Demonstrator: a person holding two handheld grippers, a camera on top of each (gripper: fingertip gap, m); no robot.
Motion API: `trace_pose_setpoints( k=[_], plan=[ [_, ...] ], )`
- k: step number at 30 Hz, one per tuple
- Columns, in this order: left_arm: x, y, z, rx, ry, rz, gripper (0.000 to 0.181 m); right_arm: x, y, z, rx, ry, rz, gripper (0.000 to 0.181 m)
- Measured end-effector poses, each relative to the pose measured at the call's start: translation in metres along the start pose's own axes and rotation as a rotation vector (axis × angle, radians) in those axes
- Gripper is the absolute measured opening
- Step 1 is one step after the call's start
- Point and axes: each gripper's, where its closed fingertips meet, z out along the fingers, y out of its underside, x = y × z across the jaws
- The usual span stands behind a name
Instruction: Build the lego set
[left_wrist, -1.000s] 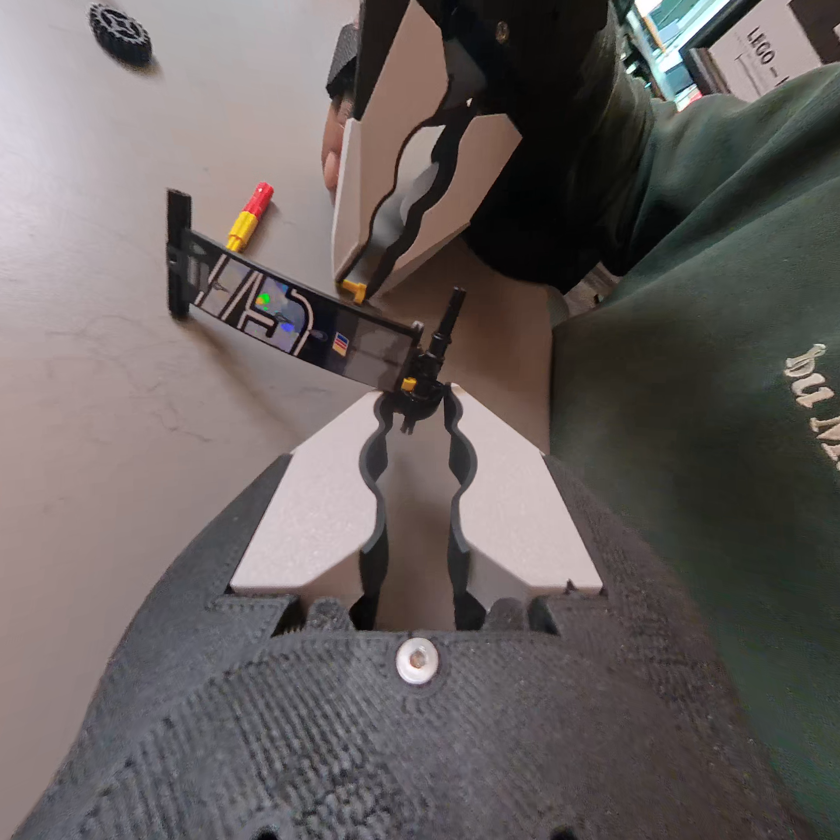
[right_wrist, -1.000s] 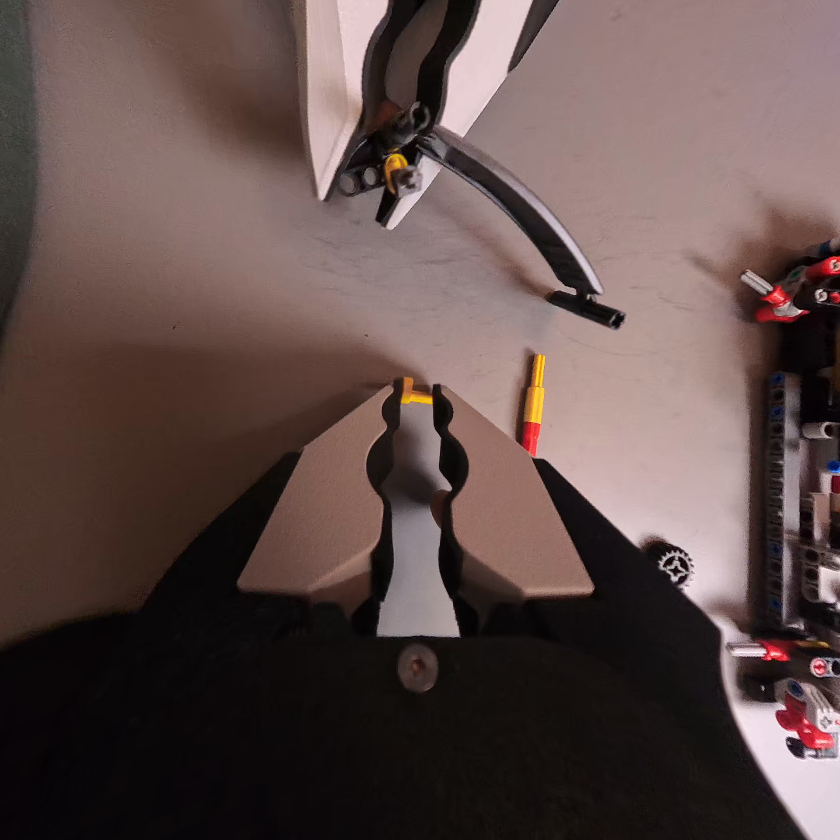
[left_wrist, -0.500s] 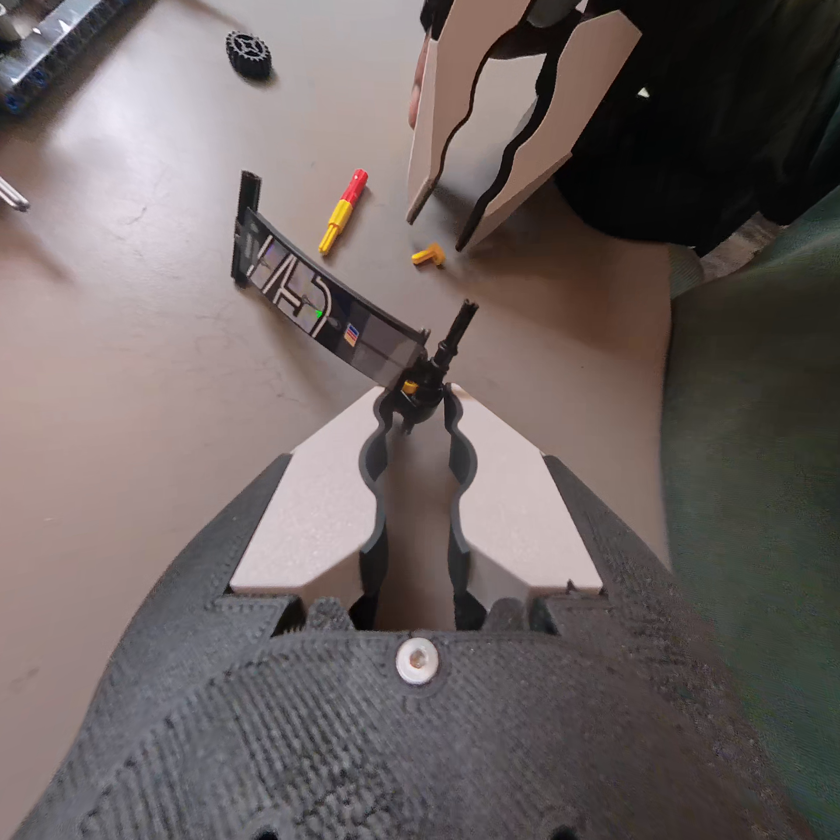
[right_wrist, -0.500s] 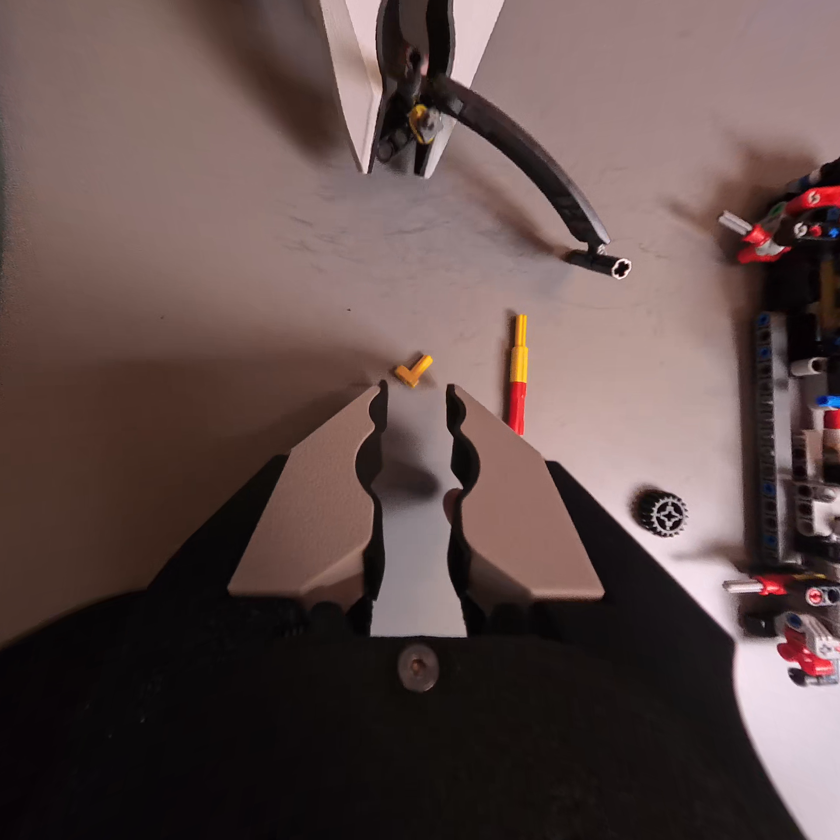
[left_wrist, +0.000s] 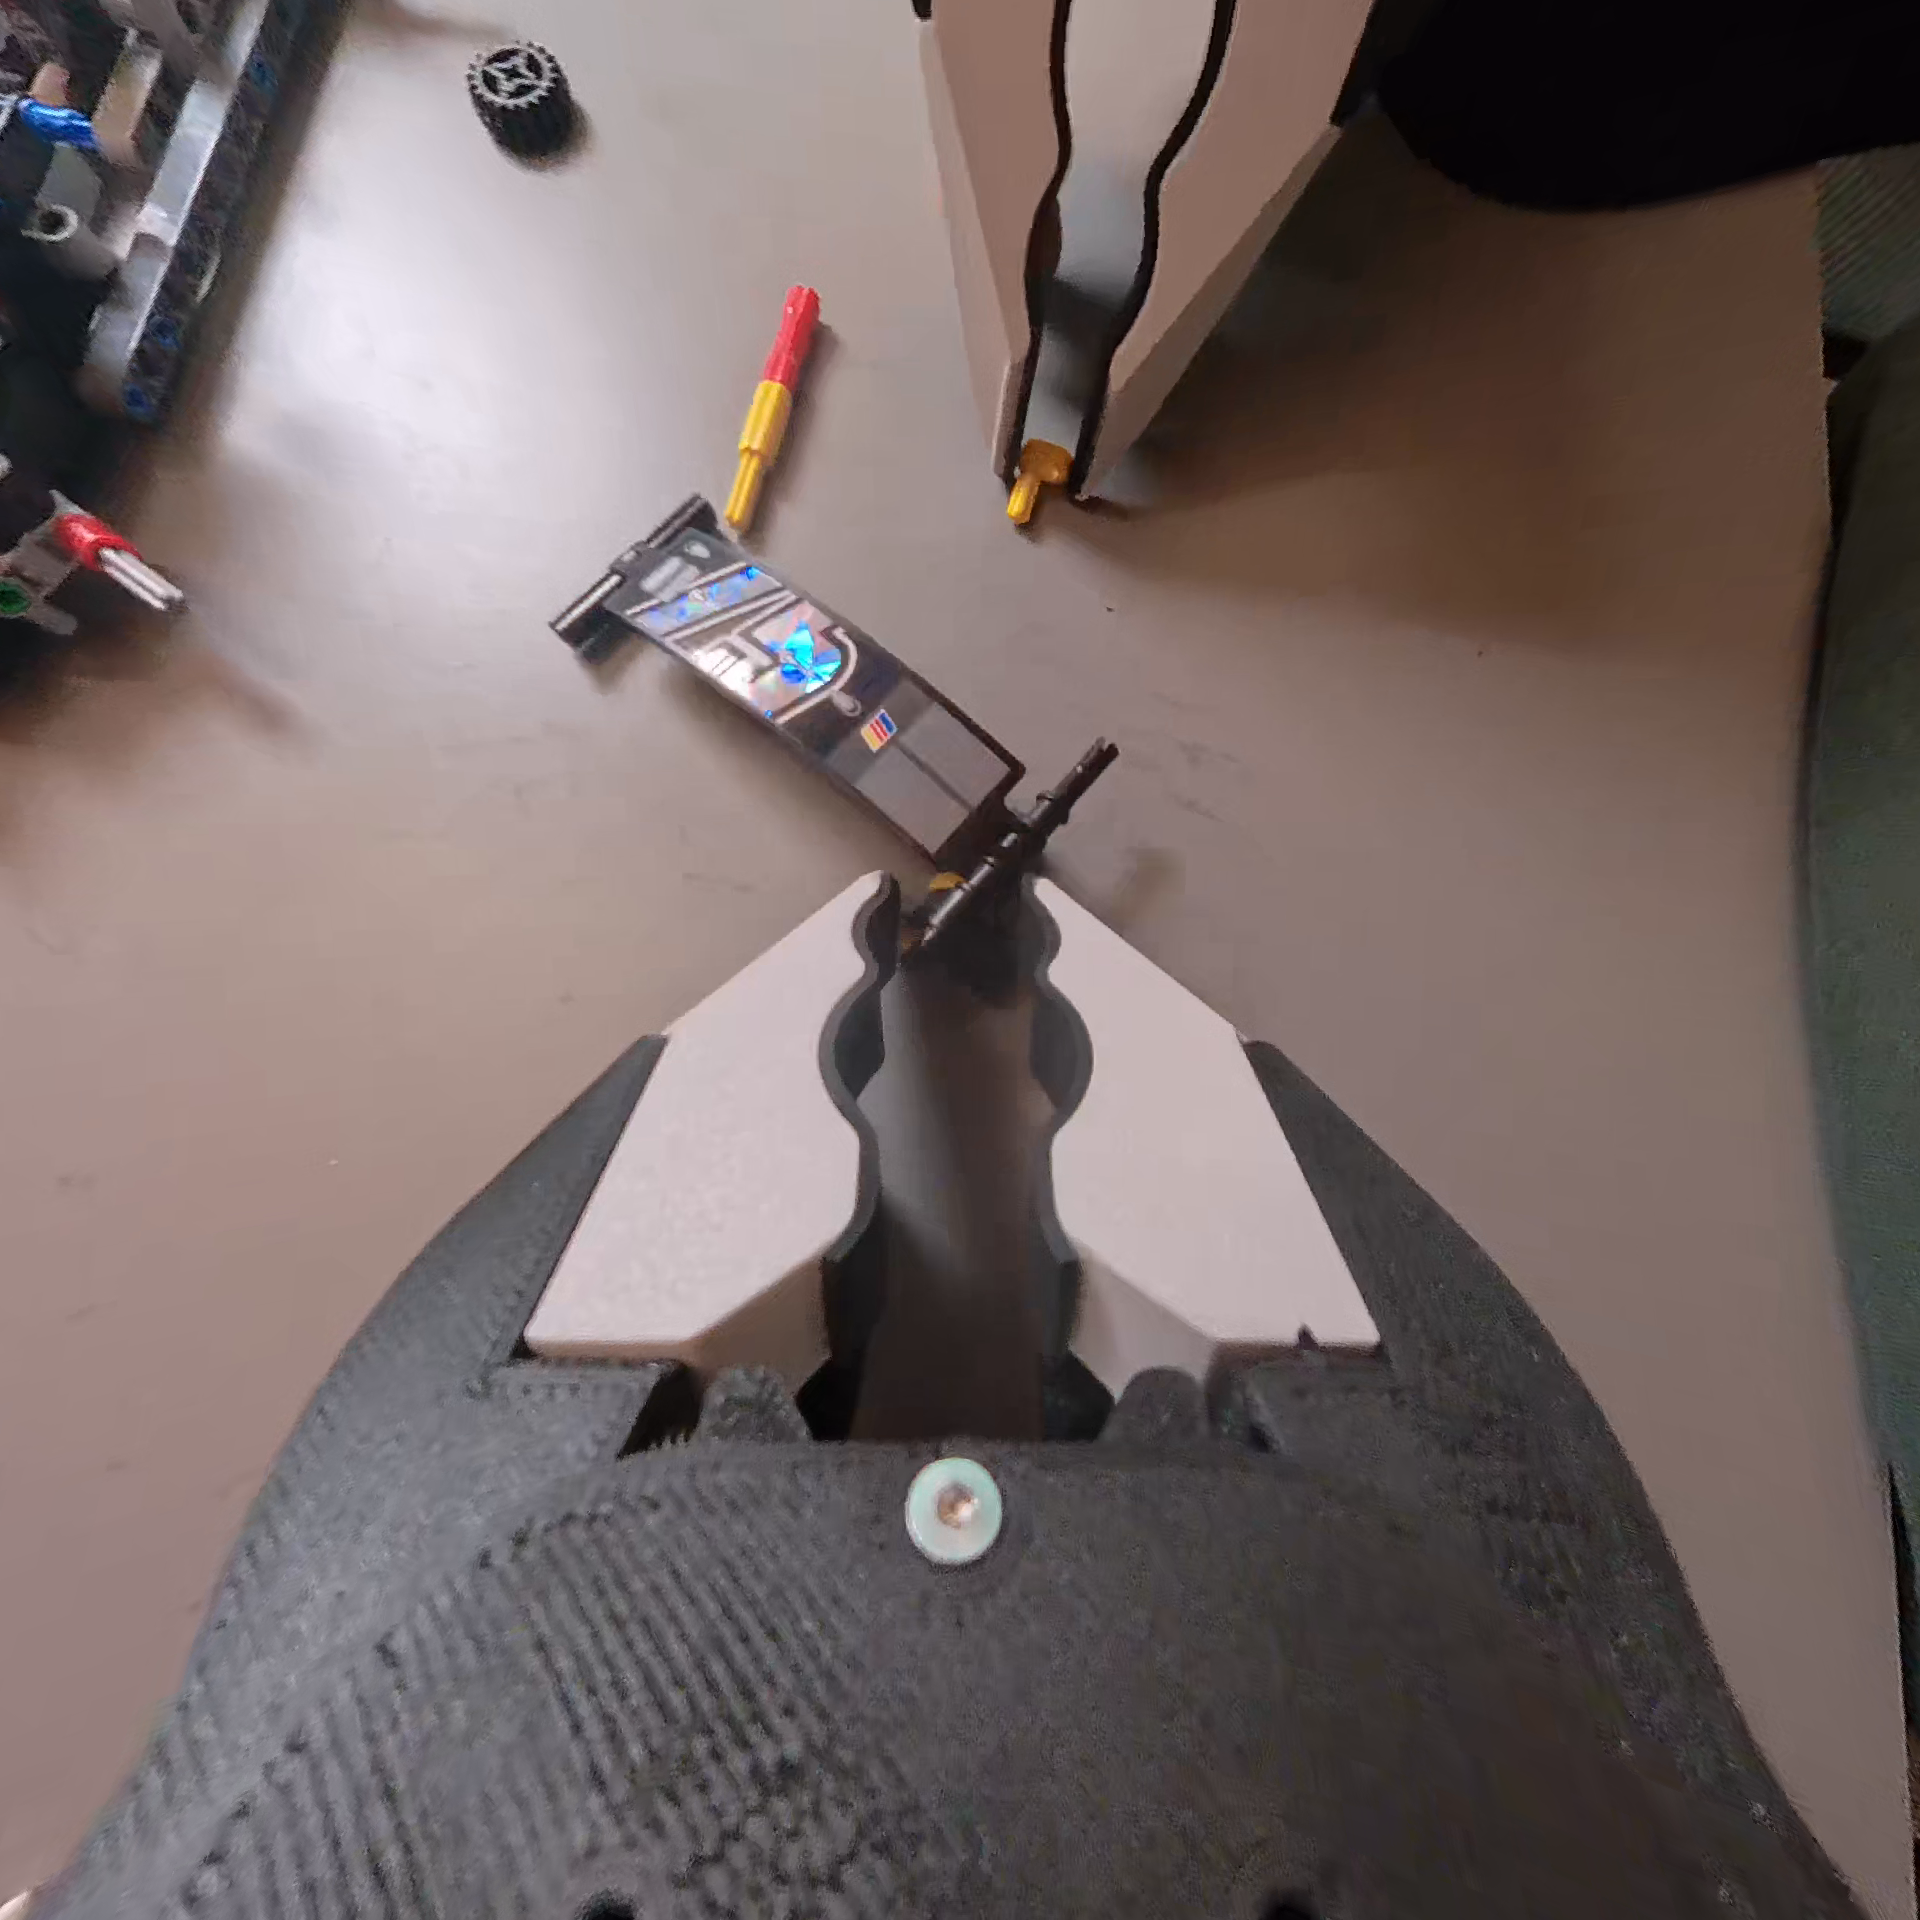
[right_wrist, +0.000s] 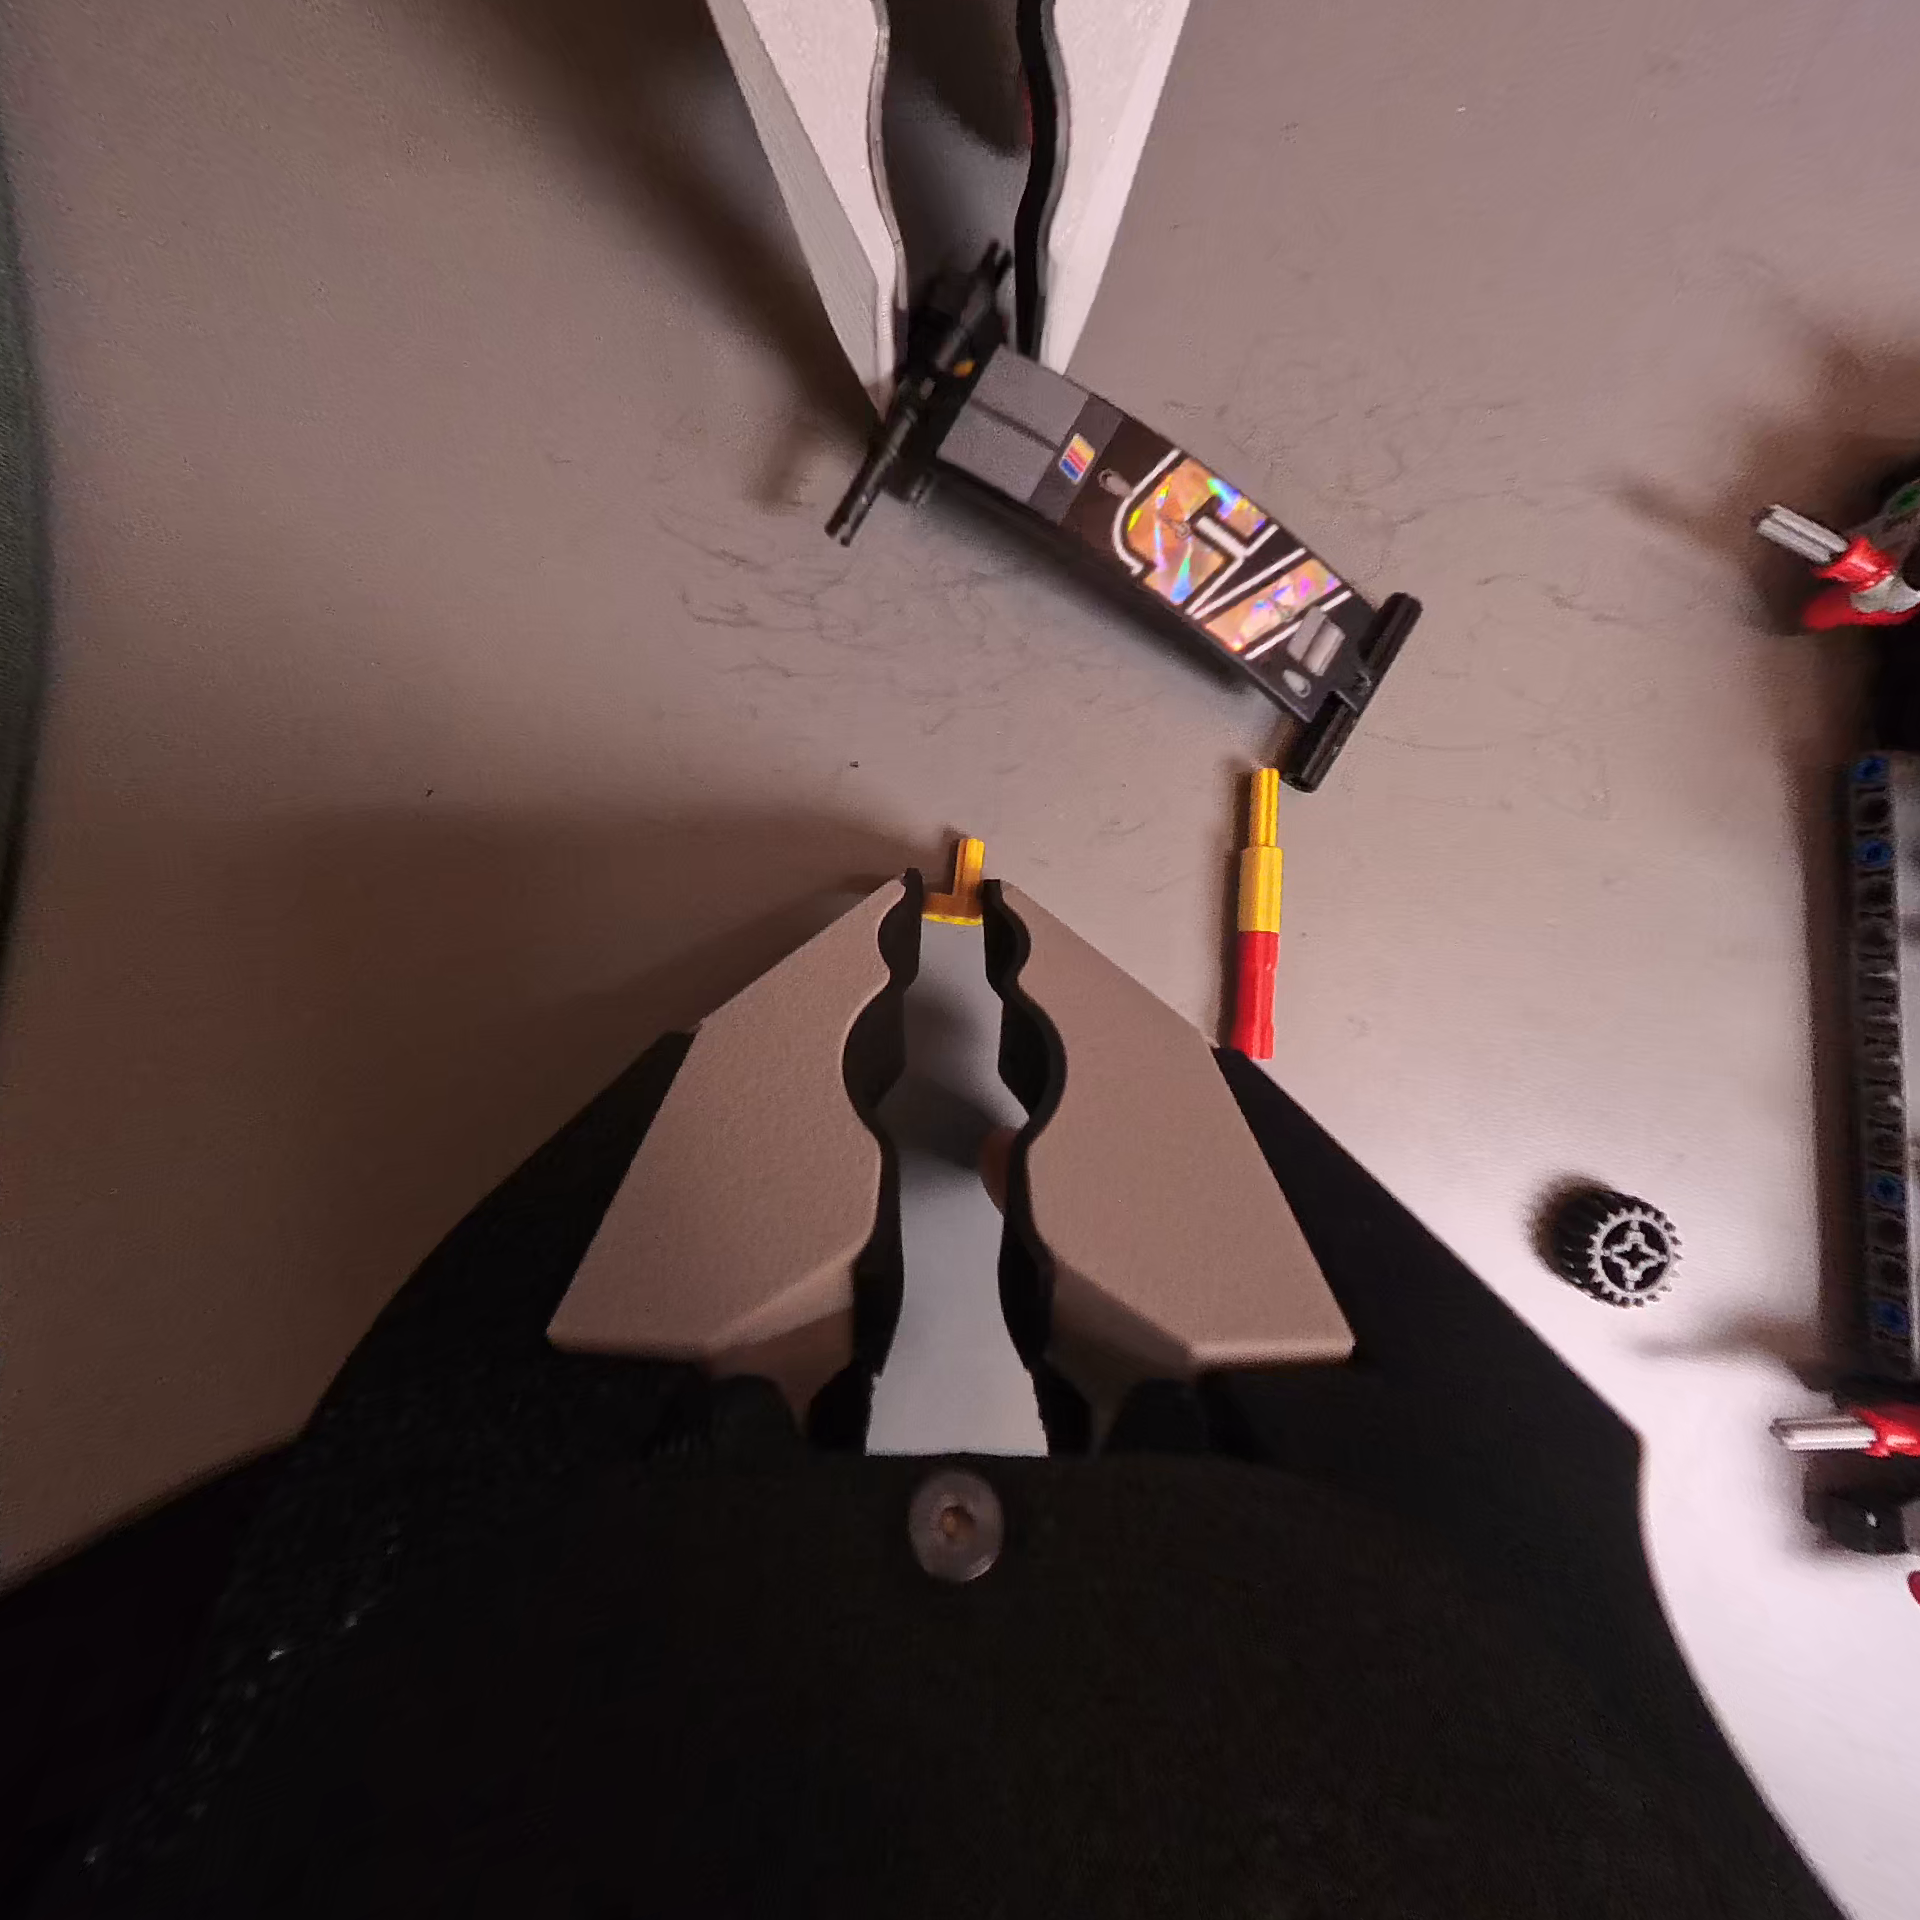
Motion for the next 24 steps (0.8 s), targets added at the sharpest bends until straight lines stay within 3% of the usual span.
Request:
trace_pose_setpoints(
  k=[1, 8, 12, 22, 24],
  plan=[
    [0.002, 0.001, 0.001, -0.006, 0.007, 0.007, 0.022, 0.0, 0.0, 0.0, 0.002, -0.001, 0.0, 0.008],
    [0.003, 0.001, -0.002, -0.008, 0.013, 0.037, 0.03, -0.005, 0.0, 0.0, 0.009, -0.017, 0.003, 0.008],
    [0.006, -0.001, -0.003, 0.02, 0.046, 0.046, 0.017, -0.005, 0.0, 0.0, 0.018, -0.021, 0.007, 0.008],
    [-0.029, -0.016, 0.007, 0.064, 0.014, -0.245, 0.015, 0.016, -0.001, 0.001, 0.032, 0.023, 0.103, 0.008],
    [-0.027, -0.021, 0.005, 0.094, 0.06, -0.268, 0.015, 0.02, -0.001, 0.002, 0.031, 0.035, 0.134, 0.008]
  ],
)
